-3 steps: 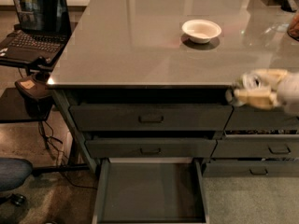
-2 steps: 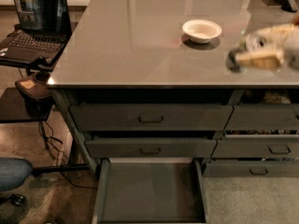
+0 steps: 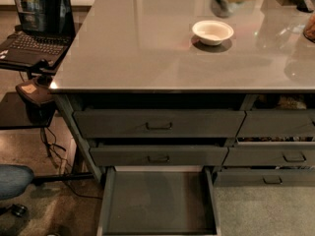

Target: Pick 7up can from bottom drawer and place on counter

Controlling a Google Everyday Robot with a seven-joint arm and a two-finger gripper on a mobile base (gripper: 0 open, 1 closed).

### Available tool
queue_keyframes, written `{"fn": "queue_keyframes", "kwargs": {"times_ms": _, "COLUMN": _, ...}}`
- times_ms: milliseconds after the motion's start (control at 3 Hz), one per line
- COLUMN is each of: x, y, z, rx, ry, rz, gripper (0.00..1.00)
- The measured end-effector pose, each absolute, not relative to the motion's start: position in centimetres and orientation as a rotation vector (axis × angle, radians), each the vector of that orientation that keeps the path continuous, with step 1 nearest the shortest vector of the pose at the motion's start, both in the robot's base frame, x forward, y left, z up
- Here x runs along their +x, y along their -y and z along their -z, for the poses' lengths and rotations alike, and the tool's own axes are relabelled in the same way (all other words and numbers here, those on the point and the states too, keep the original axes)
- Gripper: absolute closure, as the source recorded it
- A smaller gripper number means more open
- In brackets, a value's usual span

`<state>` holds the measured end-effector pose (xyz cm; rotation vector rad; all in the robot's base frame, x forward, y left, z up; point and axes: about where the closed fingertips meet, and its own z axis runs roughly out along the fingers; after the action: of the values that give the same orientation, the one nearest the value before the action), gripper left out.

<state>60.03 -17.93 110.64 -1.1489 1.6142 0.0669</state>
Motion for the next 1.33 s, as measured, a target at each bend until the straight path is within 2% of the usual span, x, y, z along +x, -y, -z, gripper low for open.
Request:
{"fn": "queue_keyframes", "kwargs": {"times_ms": 333, "x": 63.5, "y": 11.0, "z": -107.9, "rx": -1.244, "ry": -1.561, "rz": -0.221, "gripper": 1.0}}
{"fn": "queue_keyframes", "kwargs": {"times_ms": 667, "x": 67.9, "y": 4.1, "z": -101.2, "rx": -1.322, "ry": -1.563, "rz": -0.369, "gripper": 1.0}}
{"fn": "queue_keyframes", "kwargs": {"times_ms": 1000, "x": 71.3, "y": 0.2, "z": -92.8, "rx": -1.396, "ry": -1.582, "rz": -0.427, "gripper": 1.0}}
{"fn": "queue_keyframes", "kwargs": {"times_ms": 1333, "x": 71.8, "y": -0.2, "z": -91.1, "rx": -1.403, "ry": -1.592, "rz": -0.446, "gripper": 0.83}}
